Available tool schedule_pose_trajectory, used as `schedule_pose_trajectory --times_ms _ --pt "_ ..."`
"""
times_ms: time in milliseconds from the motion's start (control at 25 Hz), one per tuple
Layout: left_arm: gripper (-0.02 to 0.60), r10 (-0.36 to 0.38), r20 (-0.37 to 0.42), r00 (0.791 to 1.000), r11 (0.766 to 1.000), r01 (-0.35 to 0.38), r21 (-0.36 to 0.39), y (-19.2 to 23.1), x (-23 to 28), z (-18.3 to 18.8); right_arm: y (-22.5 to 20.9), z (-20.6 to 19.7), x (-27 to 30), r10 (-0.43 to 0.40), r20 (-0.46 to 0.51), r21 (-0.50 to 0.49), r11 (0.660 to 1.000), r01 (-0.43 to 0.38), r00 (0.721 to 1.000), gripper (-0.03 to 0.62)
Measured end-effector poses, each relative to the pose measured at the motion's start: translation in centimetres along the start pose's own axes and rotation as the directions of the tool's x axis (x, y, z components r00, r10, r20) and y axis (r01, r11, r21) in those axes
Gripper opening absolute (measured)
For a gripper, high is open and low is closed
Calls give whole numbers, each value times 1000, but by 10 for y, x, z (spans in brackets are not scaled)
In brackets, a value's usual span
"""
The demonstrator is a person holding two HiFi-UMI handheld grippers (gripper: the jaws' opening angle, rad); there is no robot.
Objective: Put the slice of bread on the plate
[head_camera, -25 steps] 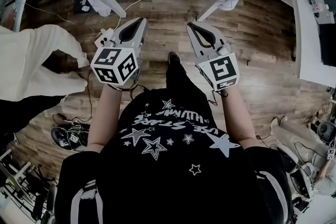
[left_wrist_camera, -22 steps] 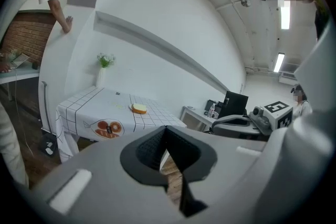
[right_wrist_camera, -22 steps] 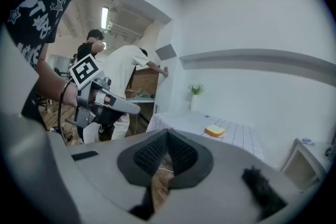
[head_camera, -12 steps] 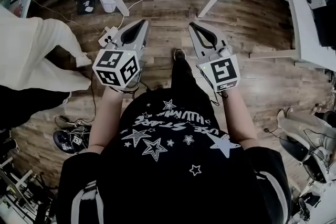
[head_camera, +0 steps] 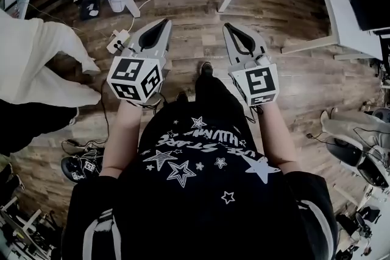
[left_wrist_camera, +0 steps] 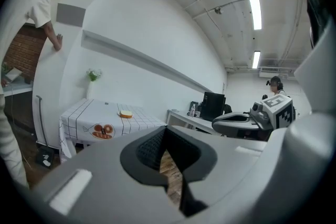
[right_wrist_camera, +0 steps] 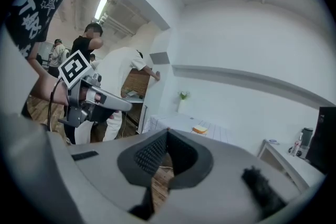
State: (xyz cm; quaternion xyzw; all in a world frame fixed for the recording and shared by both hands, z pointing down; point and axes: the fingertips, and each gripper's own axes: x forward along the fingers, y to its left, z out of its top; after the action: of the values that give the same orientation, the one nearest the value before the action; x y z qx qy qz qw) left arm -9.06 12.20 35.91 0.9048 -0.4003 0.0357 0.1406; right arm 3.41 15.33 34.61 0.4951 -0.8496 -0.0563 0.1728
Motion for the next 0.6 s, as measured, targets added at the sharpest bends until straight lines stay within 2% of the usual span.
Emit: schedule_pose_trajectory --times_ms 240,600 --pt "9 7 8 1000 1000 -7 -7 -20 -2 -5 0 -4 -21 22 -4 -45 999 -22 1000 14" --pt "9 92 0 996 995 -91 -40 -50 -10 -6 -21 -1 -60 45 50 21 999 -46 998 14"
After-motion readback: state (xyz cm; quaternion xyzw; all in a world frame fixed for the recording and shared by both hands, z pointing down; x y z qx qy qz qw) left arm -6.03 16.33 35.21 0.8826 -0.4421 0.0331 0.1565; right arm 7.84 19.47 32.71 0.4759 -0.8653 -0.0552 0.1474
